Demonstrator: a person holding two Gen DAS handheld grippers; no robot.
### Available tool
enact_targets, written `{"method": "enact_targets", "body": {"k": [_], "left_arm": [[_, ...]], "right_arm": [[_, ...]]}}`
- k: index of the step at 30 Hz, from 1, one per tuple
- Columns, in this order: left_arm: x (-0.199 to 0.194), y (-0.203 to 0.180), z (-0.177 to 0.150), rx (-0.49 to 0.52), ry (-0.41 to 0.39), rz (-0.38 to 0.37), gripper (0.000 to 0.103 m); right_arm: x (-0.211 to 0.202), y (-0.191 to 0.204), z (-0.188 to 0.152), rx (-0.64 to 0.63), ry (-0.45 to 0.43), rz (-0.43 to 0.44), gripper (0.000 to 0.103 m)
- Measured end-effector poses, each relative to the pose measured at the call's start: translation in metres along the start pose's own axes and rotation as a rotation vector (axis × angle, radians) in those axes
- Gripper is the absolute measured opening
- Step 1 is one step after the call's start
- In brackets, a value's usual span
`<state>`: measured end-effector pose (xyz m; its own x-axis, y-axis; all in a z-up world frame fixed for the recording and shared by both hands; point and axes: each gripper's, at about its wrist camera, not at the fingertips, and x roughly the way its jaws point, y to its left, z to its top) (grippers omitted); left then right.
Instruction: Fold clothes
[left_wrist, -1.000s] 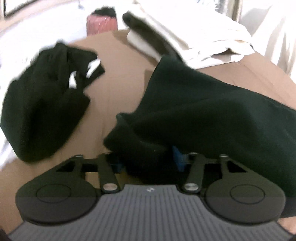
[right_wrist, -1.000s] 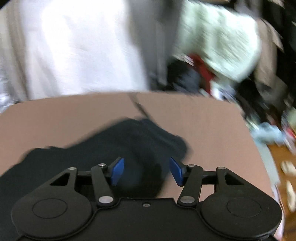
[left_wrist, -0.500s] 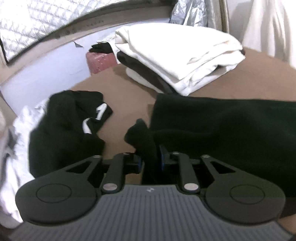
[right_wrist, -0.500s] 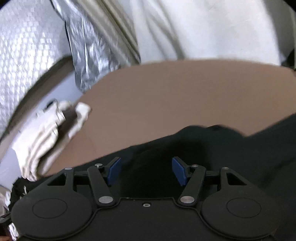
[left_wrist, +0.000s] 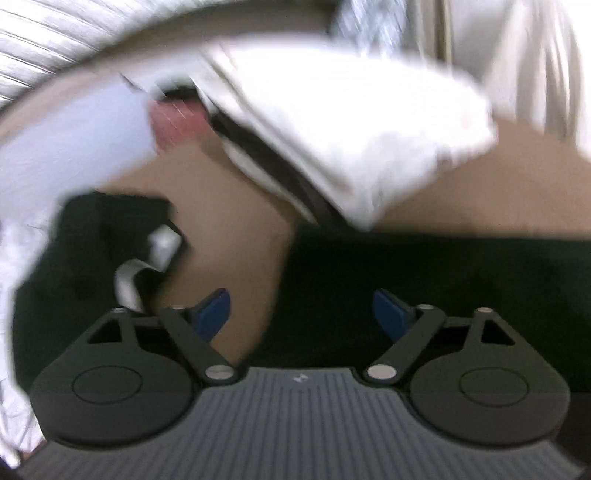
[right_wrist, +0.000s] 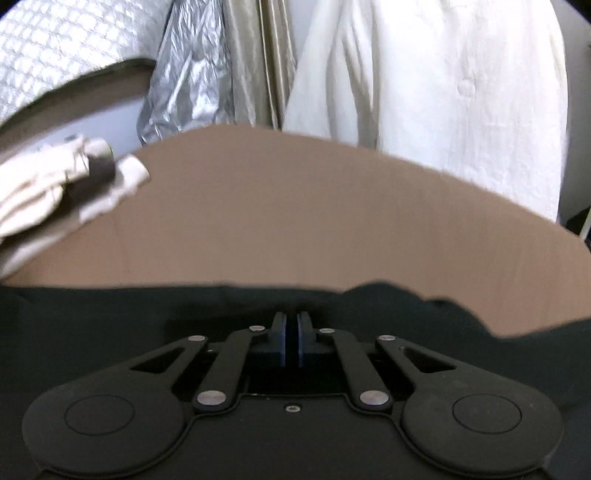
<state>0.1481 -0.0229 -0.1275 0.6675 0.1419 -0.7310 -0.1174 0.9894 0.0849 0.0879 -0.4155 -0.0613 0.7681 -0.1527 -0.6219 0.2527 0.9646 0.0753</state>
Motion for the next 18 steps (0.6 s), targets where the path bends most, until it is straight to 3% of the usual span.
{"method": "enact_targets", "body": {"k": [1, 2, 3, 4, 6, 9, 11, 13, 15, 16, 17, 18], "left_arm": [[0.018, -0.003, 0.003, 0.023, 0.071, -0.015, 0.077], [0.032, -0.007, 0.006, 0.046, 0.118, -0.023, 0.050], [0.032, -0.011, 0.008, 0.065, 0.087, -0.005, 0.037], [0.031, -0.015, 0.011, 0.082, 0.057, 0.017, 0.002], [0.019, -0.023, 0.018, 0.102, -0.014, 0.082, 0.001], [-0.013, -0.031, 0.030, 0.108, -0.212, 0.163, 0.001], [-0.019, -0.029, 0.041, 0.047, -0.284, 0.196, 0.001], [-0.006, -0.026, 0.048, -0.010, -0.272, 0.242, 0.000], [0.020, -0.033, 0.048, 0.058, -0.202, 0.364, 0.004], [0.027, -0.034, 0.043, 0.062, -0.158, 0.361, 0.005], [0.033, -0.034, 0.039, 0.067, -0.114, 0.359, 0.007], [0.040, -0.035, 0.034, 0.071, -0.069, 0.357, 0.007]], "right_arm": [[0.001, -0.002, 0.001, -0.006, -0.008, 0.006, 0.005], [0.002, -0.003, 0.002, -0.013, -0.017, 0.012, 0.004], [0.004, -0.006, 0.001, -0.006, -0.022, 0.021, 0.004], [0.006, -0.008, 0.000, 0.014, -0.030, 0.034, 0.004], [-0.004, -0.014, 0.002, 0.040, -0.092, 0.058, 0.004], [-0.026, -0.017, 0.014, 0.036, -0.243, 0.081, 0.000], [-0.037, -0.013, 0.028, 0.023, -0.375, 0.024, 0.000], [-0.034, -0.016, 0.039, 0.039, -0.381, 0.047, 0.000], [-0.027, -0.025, 0.041, 0.113, -0.282, 0.060, 0.006], [-0.031, -0.031, 0.034, 0.152, -0.255, 0.053, 0.011], [-0.035, -0.037, 0.026, 0.191, -0.229, 0.046, 0.030], [-0.039, -0.043, 0.017, 0.224, -0.196, 0.050, 0.040]]}}
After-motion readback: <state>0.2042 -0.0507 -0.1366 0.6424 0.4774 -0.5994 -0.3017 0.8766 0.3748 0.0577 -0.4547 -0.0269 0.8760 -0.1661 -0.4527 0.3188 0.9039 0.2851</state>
